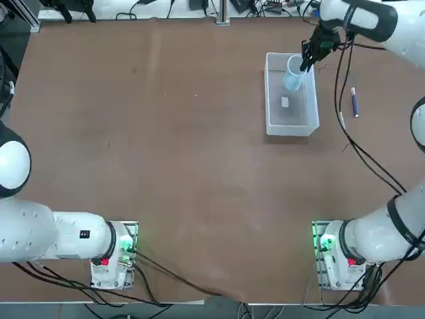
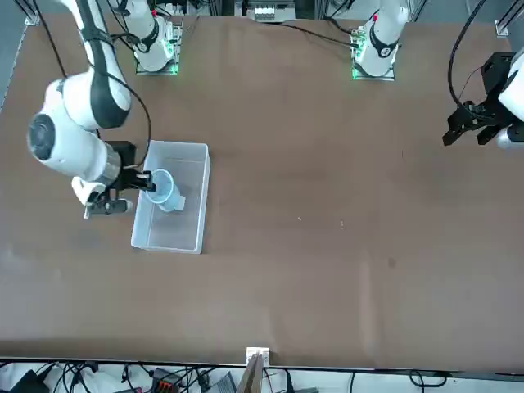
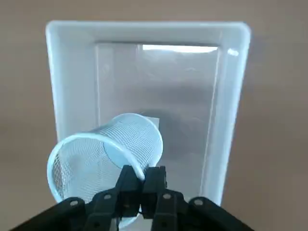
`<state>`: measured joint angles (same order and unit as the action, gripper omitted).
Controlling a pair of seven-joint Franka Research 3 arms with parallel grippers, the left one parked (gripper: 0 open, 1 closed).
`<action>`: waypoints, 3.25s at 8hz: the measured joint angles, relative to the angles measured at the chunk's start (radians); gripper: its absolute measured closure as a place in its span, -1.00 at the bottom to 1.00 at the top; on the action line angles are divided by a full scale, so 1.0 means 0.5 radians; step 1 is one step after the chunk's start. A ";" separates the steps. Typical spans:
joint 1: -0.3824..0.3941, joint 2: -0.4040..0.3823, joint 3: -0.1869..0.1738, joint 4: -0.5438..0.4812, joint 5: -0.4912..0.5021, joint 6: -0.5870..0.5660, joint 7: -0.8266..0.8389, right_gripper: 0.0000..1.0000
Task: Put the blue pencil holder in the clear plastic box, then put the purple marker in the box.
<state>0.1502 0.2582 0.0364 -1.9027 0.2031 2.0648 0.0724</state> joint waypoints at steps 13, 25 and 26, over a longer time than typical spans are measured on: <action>0.136 0.281 0.000 -0.042 0.109 0.285 0.003 0.92; 0.156 0.348 0.000 -0.042 0.171 0.401 0.011 0.49; 0.156 0.349 0.000 -0.039 0.171 0.402 0.010 0.14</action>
<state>0.2284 0.4326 0.0363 -1.9223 0.2887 2.2659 0.0776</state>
